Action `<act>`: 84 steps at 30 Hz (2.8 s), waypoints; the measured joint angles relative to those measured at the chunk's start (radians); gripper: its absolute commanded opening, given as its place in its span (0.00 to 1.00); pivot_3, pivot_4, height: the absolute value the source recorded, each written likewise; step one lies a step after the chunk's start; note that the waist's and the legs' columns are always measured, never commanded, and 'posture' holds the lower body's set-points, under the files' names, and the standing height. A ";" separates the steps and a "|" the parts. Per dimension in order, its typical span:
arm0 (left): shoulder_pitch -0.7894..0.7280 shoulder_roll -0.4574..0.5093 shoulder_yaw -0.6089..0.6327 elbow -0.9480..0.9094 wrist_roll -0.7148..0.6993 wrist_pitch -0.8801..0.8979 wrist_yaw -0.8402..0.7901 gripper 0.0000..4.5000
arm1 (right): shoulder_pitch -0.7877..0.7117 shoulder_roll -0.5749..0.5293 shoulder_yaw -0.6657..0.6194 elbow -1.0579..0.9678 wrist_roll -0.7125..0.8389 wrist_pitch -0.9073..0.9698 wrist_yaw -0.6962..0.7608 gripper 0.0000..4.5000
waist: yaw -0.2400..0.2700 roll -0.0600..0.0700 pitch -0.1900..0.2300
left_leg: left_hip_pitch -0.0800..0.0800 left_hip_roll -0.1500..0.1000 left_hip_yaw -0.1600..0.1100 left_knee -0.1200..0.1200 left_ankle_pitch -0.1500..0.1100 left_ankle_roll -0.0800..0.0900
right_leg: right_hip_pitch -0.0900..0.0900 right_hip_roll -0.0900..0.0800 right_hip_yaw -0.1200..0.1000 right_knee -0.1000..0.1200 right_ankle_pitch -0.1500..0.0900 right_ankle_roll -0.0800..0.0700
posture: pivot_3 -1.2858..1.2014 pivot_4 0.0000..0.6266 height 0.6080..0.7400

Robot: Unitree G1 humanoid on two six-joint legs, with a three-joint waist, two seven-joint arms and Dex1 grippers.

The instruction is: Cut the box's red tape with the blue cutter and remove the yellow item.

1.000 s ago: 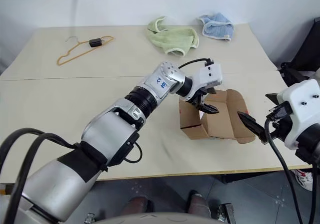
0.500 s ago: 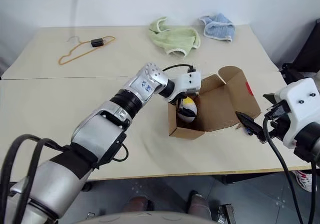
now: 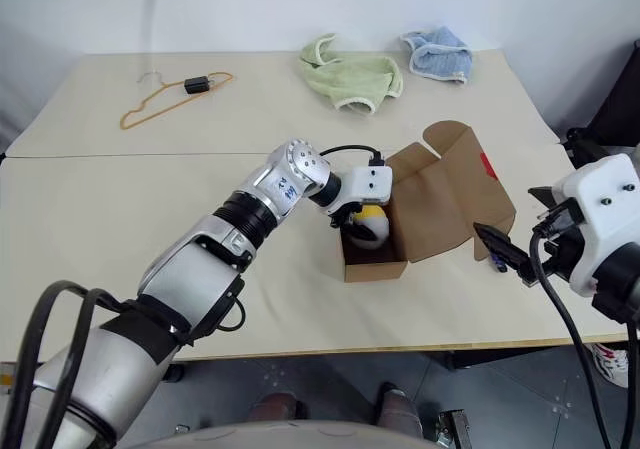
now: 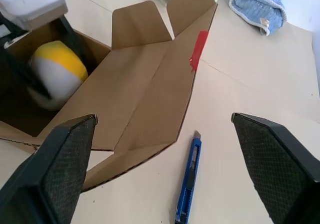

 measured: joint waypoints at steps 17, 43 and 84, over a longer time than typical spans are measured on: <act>0.065 0.031 0.153 -0.164 -0.142 0.085 0.032 0.03 | 0.050 0.002 -0.194 0.011 0.130 -0.149 0.227 1.00 | -0.002 0.000 0.000 | 0.000 0.000 0.000 0.000 0.000 0.000 | 0.000 0.000 0.000 0.000 0.000 0.000 | 0.52 0.24 1.00; 0.079 0.408 0.365 -0.198 -0.176 0.551 0.657 0.03 | -0.122 -0.117 0.008 0.279 0.133 -0.290 0.448 1.00 | -0.042 0.000 0.000 | 0.002 0.000 0.001 -0.001 0.001 -0.002 | 0.001 0.000 0.000 0.001 0.001 0.001 | 0.52 0.24 1.00; 0.921 0.657 0.533 -1.114 -0.602 0.344 0.045 1.00 | 0.155 -0.021 -0.076 0.528 -0.126 -0.547 0.776 1.00 | -0.046 0.001 0.000 | 0.005 0.002 0.003 0.001 0.000 -0.004 | 0.002 0.000 0.001 0.003 0.001 0.001 | 0.52 0.24 1.00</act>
